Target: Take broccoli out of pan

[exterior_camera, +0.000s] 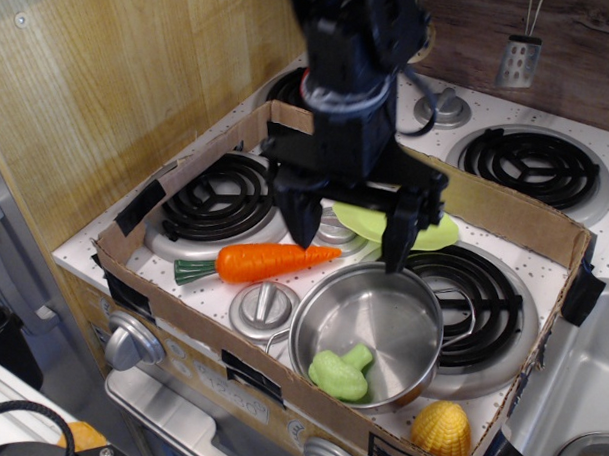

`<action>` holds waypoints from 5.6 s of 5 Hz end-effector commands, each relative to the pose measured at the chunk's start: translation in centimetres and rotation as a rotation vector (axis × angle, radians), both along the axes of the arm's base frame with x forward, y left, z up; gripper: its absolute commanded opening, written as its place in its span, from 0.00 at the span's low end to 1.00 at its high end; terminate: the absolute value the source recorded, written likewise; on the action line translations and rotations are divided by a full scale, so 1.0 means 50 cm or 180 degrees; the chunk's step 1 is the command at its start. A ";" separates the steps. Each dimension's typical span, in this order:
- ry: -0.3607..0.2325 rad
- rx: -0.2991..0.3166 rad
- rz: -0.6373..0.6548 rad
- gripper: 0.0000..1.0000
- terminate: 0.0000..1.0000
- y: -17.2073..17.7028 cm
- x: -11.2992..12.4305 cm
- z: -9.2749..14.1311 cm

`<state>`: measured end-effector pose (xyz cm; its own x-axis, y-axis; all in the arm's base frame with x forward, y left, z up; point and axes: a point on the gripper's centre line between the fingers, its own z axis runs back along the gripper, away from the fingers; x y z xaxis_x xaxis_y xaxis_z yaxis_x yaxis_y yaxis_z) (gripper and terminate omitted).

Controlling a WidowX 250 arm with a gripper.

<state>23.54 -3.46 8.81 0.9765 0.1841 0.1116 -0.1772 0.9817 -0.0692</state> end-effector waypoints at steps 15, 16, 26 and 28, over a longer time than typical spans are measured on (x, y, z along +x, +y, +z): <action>-0.0338 -0.0290 -0.0347 0.00 0.00 -0.020 -0.013 0.028; -0.0225 -0.0020 -0.0465 0.00 0.00 0.017 0.024 0.091; -0.0833 0.0876 -0.1687 1.00 0.00 0.239 0.170 0.035; -0.0801 0.0311 -0.1311 1.00 0.00 0.114 0.175 0.078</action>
